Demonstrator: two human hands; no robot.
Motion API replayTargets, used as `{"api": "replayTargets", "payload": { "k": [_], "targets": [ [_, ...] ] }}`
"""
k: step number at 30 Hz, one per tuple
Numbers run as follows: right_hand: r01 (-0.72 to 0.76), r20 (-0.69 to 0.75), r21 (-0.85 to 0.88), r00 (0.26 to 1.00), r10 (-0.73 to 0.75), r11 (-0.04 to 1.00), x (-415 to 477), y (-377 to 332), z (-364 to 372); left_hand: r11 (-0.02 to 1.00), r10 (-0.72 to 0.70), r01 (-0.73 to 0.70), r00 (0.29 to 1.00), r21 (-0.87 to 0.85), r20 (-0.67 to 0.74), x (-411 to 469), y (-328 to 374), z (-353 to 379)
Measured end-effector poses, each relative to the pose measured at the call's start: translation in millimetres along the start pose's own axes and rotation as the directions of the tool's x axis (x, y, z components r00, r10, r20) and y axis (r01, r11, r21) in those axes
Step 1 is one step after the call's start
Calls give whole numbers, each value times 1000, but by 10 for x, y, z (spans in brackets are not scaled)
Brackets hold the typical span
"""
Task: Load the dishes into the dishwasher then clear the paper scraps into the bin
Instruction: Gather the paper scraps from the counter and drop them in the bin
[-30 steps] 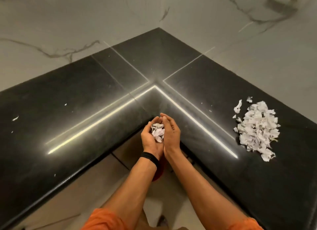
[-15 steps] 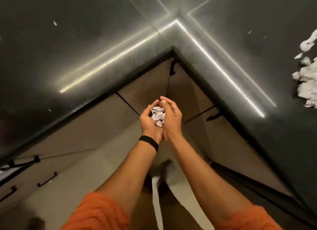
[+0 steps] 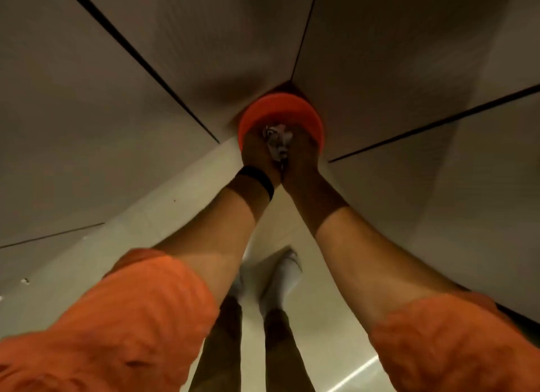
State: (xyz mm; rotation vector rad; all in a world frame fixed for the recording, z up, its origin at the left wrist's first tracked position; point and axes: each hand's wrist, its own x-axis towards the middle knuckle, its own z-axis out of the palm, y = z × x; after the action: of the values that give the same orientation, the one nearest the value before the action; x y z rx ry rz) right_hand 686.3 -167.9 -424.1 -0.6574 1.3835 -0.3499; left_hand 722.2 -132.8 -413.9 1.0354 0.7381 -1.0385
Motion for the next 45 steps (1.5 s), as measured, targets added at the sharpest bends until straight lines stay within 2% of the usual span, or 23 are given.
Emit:
{"api": "replayTargets", "payload": {
  "k": [1, 5, 9, 14, 16, 19, 21, 25, 29, 35, 40, 45],
  "targets": [
    [-2, 10, 43, 1000, 1, 999, 90, 90, 22, 1000, -2, 3, 999, -19, 54, 108, -16, -46],
    [-35, -43, 128, 998, 40, 991, 244, 284, 50, 1000, 0, 1, 993, -8, 120, 268, -75, -167],
    [-12, -18, 85, 1000, 14, 996, 241, 210, -24, 998, -8, -2, 983, 56, 184, 228, -8, -177],
    [-23, 22, -7, 999, 24, 1000, -164, -63, -115, 977, 7, -37, 990, 208, 140, -261, 146, 12],
    [28, 35, -70, 999, -26, 997, -437, -271, -130, 975, 19, -36, 997, 219, 81, -624, 247, 136],
    [104, 54, -242, 994, -94, 965, -983, -706, -47, 969, 22, -35, 998, 245, 56, -1198, 469, 371],
    [148, 51, -292, 989, -139, 945, -1455, -1108, -10, 971, 24, -34, 999, 235, 42, -1691, 722, 599],
    [420, 198, -381, 907, -371, 824, -2348, -1962, -17, 941, 86, -144, 977, 306, 196, -2648, 1191, 1030],
    [623, 299, -360, 782, -547, 694, -3212, -2904, -33, 889, 174, -317, 901, 329, 398, -3582, 1634, 1521],
    [746, 221, -322, 658, -720, 583, -4205, -4012, -49, 775, 210, -517, 754, 365, 622, -4711, 2166, 2317],
    [800, 186, -374, 561, -807, 469, -4670, -4468, -245, 601, 222, -687, 634, 409, 741, -5203, 2283, 2719],
    [790, 123, -494, 476, -871, 362, -4747, -4762, -566, 396, 146, -817, 506, 418, 850, -5313, 2227, 3115]
  ]
}}
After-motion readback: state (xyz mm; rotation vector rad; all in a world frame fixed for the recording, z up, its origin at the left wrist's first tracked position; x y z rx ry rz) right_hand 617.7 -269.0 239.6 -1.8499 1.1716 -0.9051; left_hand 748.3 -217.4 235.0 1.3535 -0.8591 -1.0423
